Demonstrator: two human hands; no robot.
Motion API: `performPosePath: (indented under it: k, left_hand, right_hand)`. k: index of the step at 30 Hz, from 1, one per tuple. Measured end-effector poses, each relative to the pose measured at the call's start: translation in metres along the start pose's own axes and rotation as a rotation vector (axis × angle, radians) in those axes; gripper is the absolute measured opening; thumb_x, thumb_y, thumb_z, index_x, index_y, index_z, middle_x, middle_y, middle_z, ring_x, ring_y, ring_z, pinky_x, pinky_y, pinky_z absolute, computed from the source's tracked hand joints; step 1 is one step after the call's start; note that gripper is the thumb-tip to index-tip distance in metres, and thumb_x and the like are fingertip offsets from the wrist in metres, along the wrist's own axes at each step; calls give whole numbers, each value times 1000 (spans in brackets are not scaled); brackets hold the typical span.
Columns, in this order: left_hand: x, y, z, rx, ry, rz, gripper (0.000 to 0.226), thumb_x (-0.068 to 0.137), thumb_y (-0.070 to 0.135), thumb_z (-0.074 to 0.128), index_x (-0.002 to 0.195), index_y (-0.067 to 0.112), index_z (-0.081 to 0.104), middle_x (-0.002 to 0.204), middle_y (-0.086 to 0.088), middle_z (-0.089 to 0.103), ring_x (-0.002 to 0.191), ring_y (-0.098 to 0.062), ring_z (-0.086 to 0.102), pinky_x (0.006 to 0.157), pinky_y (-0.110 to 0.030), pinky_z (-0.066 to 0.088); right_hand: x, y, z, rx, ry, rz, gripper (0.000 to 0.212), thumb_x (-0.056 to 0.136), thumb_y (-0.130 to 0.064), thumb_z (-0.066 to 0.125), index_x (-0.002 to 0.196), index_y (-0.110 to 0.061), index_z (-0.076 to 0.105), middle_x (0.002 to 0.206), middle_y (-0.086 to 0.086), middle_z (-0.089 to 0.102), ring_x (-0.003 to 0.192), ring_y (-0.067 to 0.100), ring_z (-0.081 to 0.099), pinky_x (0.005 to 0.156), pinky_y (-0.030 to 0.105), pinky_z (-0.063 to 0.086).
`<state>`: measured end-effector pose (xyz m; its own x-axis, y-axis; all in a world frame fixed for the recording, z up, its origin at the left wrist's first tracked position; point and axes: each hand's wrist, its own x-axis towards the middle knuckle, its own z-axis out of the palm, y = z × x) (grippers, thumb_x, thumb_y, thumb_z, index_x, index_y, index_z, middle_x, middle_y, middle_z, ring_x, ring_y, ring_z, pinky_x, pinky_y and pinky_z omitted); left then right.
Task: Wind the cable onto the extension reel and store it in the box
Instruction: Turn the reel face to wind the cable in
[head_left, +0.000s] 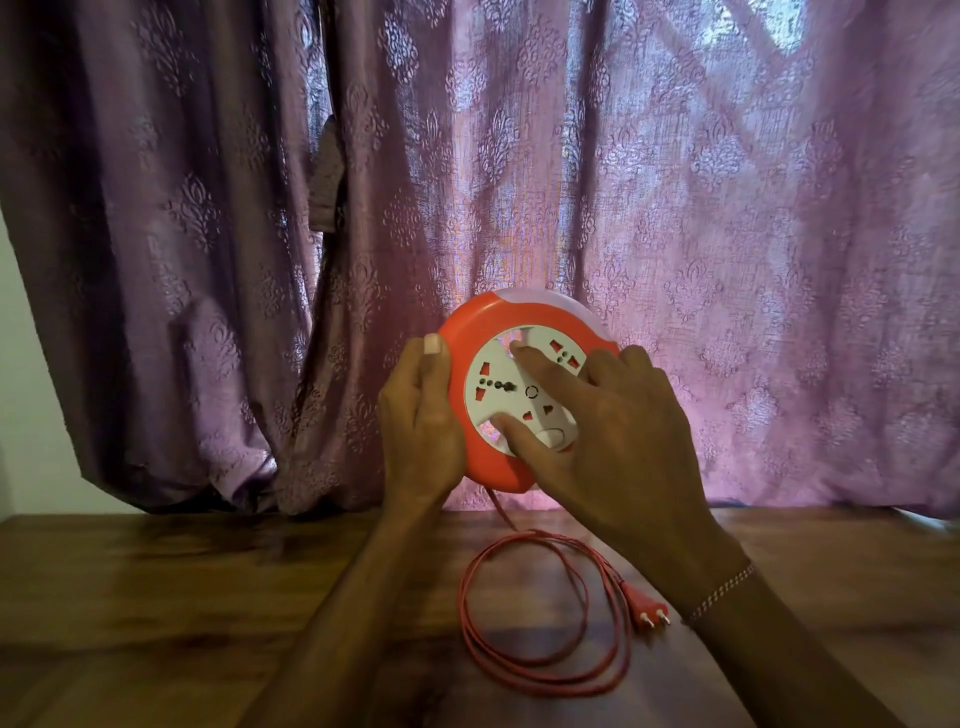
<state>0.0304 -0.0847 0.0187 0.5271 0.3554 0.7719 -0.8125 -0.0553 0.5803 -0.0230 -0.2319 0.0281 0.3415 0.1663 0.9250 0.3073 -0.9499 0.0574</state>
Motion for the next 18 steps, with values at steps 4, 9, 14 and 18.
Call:
performPosePath:
  k: [4, 9, 14, 18]
  left_hand:
    - [1, -2, 0, 12, 7, -2, 43, 104, 40, 41, 84, 5, 56, 73, 8, 63, 67, -6, 57, 62, -31, 51]
    - [0, -1, -1, 14, 8, -10, 47, 103, 41, 40, 88, -1, 57, 77, -1, 68, 71, -10, 61, 61, -35, 53]
    - [1, 0, -2, 4, 15, -10, 47, 104, 39, 40, 88, -2, 56, 78, -3, 63, 70, -11, 58, 61, -35, 51]
    - [1, -1, -2, 4, 13, -34, 48, 104, 41, 40, 90, -1, 58, 82, -6, 64, 74, -16, 59, 65, -39, 53]
  right_hand:
    - [3, 1, -3, 76, 101, -101, 42, 90, -51, 63, 122, -25, 69, 96, 7, 61, 89, 27, 48, 71, 42, 44]
    - [4, 5, -7, 142, 74, -244, 24, 85, -14, 55, 99, -18, 74, 111, 7, 65, 97, 29, 52, 76, 46, 49]
    - [5, 8, -10, 159, -54, -317, 40, 75, -13, 40, 93, -24, 74, 129, 4, 62, 105, 29, 51, 85, 42, 46]
    - [5, 7, -9, 119, -87, -329, 48, 74, -17, 35, 94, -29, 77, 135, 4, 61, 104, 31, 53, 83, 42, 45]
